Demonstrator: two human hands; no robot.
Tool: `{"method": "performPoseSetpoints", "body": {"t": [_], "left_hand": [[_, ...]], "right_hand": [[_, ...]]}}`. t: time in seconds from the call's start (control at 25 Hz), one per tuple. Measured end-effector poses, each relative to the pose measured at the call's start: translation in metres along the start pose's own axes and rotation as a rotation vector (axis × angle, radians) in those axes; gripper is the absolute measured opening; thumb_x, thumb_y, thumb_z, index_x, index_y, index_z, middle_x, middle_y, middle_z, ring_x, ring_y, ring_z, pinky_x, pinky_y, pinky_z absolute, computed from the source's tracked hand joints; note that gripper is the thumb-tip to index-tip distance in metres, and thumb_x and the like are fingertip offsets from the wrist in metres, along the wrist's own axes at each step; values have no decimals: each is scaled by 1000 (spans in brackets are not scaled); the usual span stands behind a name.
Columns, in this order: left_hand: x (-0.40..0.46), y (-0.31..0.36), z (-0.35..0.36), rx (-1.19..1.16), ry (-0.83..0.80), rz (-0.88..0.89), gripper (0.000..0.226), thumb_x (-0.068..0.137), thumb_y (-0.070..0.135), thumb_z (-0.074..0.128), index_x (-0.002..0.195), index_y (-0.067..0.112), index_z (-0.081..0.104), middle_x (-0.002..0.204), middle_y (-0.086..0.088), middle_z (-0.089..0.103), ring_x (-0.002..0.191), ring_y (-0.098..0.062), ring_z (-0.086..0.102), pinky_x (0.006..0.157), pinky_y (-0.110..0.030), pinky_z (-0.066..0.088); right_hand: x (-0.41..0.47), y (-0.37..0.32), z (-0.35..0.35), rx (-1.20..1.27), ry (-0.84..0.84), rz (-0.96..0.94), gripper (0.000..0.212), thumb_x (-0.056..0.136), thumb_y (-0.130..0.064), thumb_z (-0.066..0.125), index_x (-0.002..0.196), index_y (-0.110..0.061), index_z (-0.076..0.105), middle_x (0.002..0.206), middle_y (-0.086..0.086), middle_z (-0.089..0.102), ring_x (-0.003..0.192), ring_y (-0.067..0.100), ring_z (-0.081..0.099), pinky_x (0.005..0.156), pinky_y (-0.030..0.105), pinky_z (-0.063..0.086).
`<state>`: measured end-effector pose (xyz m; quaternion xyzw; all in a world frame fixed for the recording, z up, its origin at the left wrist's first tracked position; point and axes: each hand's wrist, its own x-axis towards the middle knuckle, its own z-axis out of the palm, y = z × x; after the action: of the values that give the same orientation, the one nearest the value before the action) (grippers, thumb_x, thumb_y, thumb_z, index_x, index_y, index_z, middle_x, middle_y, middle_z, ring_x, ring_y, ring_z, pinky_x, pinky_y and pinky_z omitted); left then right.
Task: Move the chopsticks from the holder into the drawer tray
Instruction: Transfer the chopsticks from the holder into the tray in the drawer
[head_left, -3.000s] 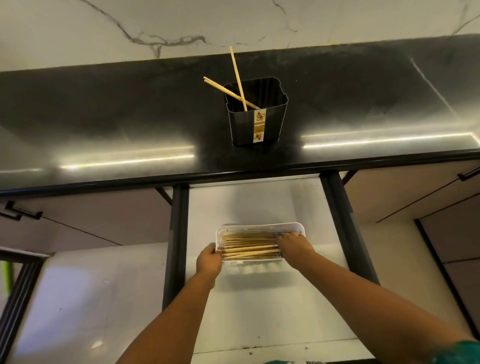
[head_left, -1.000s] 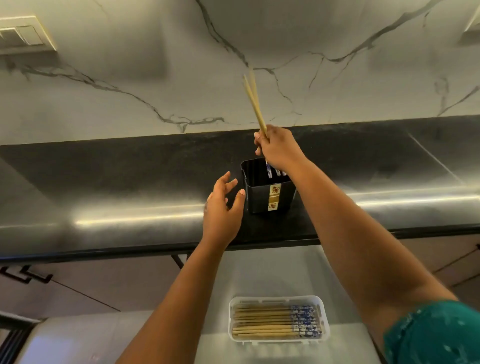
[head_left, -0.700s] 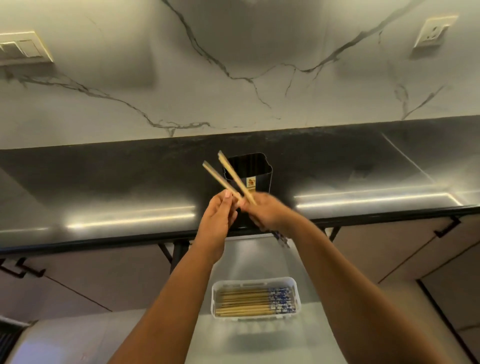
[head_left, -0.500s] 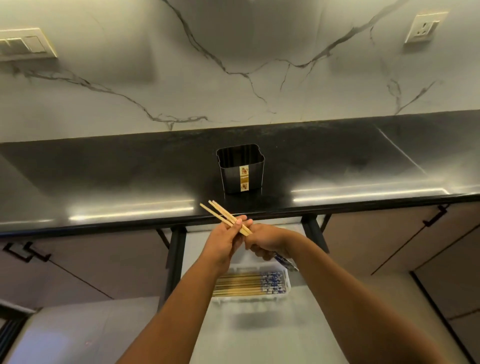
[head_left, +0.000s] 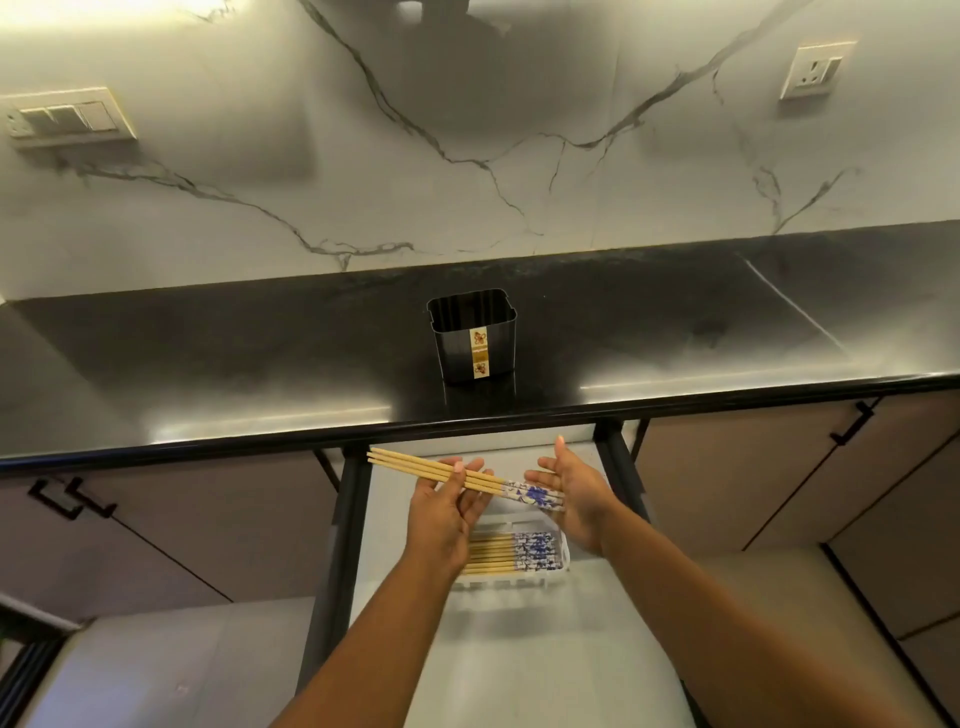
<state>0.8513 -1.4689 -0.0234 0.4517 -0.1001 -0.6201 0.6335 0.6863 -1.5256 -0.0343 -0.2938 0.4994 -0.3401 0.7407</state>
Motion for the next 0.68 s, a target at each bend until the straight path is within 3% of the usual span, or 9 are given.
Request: {"method": "performPoseSetpoints", "body": {"t": [0.08,0.16,0.24,0.32,0.4,0.48,0.56,0.68], "left_hand": [[-7,-15,6,27,35,-37,16,96,13,50,109,8,57,103,-17,72,93,-30,71,77,-41,59],[-7,-19,2,-26,85,-49,16,96,13,49,109,8,57,104,-17,72,95,-31,70,80,-42,58],[-2,-18,-5,-109,135,-74,15,96,12,49,108,8,58,104,-17,71,94,-32,70,77,-41,58],[1,-28,-9,-119,159,-134,14,95,13,52,105,8,61,96,-15,73,86,-29,72,73,-38,60],[5,-49,-12,-72,177,-204,13,95,13,53,101,7,63,90,-15,73,78,-27,72,67,-35,60],[15,-61,-18,-68,211,-258,11,95,10,53,98,4,62,90,-17,68,76,-27,68,60,-32,60],[34,-57,-37,-49,295,-287,12,95,10,52,100,1,59,91,-18,65,75,-25,64,56,-29,59],[69,-32,-86,-32,442,-263,16,96,8,51,106,-2,59,108,-20,63,84,-24,63,76,-32,53]], "right_hand": [[1,12,18,-53,22,-12,48,100,-47,35,133,-13,46,133,11,55,111,25,59,101,41,47],[-1,21,26,-310,105,-151,40,102,-32,38,137,-15,42,141,11,49,111,20,55,91,29,50],[-6,35,23,-808,138,-428,48,96,-17,49,142,-16,35,145,9,44,120,20,50,88,24,51],[-2,61,20,-1448,107,-661,61,90,-18,57,145,-14,31,146,9,44,131,26,44,109,41,40],[4,85,17,-1787,135,-699,53,94,-24,53,143,-11,35,139,10,51,130,28,47,115,47,29],[14,92,9,-1811,134,-655,32,99,-23,42,129,-13,48,125,7,61,114,23,58,107,39,38],[26,94,-8,-1798,95,-637,26,99,-16,37,119,-12,54,117,7,64,103,23,62,94,32,47],[41,97,-35,-1806,107,-511,25,96,-13,44,119,-12,53,117,8,63,100,25,63,85,32,49]]}}
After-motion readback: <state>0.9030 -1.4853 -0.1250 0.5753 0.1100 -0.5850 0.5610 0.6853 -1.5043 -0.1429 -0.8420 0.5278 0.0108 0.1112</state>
